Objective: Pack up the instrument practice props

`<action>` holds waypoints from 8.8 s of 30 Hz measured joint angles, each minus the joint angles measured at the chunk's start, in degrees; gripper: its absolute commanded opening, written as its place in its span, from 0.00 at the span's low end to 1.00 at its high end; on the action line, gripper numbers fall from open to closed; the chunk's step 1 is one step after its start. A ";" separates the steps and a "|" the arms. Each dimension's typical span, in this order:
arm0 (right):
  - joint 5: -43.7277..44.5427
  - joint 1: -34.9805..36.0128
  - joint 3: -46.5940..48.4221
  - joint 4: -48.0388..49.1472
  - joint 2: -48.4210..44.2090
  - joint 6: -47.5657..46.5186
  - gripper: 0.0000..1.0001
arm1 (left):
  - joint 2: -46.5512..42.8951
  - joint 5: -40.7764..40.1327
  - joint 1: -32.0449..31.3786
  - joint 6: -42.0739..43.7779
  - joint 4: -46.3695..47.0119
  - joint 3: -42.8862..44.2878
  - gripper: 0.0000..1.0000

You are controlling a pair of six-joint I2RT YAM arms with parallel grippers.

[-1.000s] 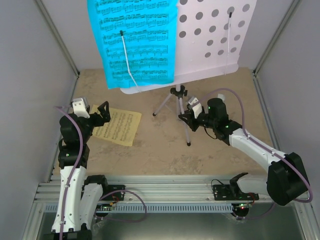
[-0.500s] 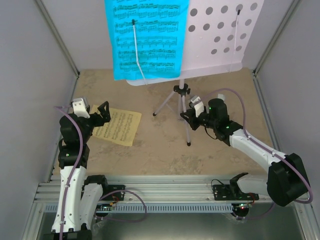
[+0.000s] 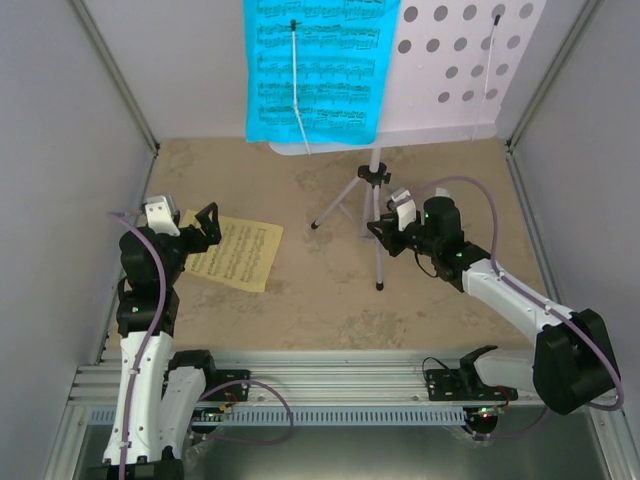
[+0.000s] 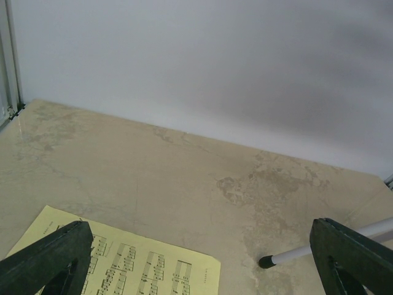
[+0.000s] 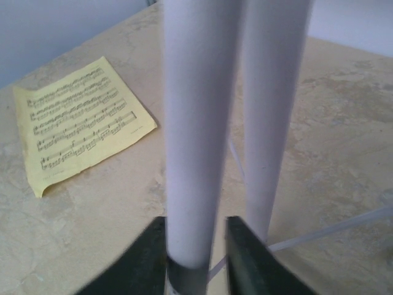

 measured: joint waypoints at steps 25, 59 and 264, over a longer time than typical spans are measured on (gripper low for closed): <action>5.77 10.49 -12.68 -2.60 -18.05 10.51 0.97 | 1.16 0.61 0.02 -0.94 0.79 0.00 0.99; -1.51 20.33 53.92 -17.77 3.26 14.19 0.68 | 21.92 35.19 -6.86 -16.63 1.57 41.35 0.86; 10.19 -1.68 -24.48 3.43 -44.76 27.02 0.98 | 36.96 17.75 -49.40 4.26 13.92 6.64 0.00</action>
